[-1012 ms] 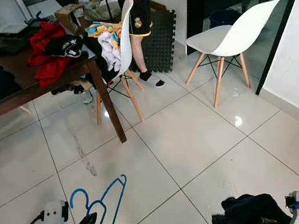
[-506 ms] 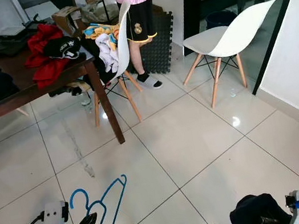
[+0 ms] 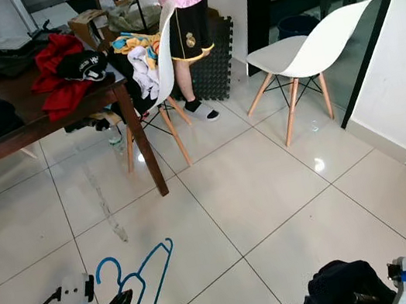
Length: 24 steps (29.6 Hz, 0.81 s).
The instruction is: Hang hanger
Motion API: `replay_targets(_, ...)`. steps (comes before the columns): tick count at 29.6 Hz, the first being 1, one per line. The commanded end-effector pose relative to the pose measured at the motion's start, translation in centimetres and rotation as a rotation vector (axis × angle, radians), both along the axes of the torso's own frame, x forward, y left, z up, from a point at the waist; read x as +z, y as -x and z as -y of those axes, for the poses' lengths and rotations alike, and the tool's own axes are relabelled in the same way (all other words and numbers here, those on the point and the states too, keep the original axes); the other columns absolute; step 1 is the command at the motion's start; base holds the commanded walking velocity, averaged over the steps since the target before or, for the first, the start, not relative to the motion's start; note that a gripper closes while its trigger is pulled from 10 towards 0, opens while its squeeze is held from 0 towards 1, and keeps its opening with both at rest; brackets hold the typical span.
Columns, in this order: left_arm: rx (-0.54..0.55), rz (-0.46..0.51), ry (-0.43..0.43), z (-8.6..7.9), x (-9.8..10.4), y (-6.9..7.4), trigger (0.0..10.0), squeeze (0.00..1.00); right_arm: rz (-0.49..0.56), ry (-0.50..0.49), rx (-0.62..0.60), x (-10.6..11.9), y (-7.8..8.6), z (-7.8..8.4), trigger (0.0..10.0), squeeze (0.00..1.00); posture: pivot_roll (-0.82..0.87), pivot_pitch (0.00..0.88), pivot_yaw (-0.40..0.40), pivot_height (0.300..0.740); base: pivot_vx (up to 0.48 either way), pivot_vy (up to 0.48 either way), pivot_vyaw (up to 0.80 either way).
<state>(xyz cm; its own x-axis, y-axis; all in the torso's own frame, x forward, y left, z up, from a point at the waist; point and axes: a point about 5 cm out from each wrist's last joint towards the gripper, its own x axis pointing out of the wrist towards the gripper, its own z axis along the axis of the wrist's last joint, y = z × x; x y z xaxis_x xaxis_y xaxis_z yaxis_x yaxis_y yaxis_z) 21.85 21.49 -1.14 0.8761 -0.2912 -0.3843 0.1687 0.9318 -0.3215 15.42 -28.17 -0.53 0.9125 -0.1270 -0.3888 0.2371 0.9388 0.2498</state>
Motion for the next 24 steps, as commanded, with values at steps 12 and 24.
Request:
replay_targets(12, -0.009, -0.028, -0.027, -0.9, -0.9, 0.8, 10.0, 0.00, -0.005, -0.010, -0.016, -0.1, 0.3, 0.1, 10.0, 0.00, 0.01, 0.150, -0.029, 0.740, 0.276, 0.000, 0.00)
replay_targets(24, -0.007, -0.046, -0.031, -1.1, -1.4, 0.9, 10.0, 0.00, -0.009, -0.012, -0.013, -0.3, 0.4, 0.1, 10.0, 0.00, 0.01, 0.142, -0.028, 0.740, 0.296, 0.000, 0.00)
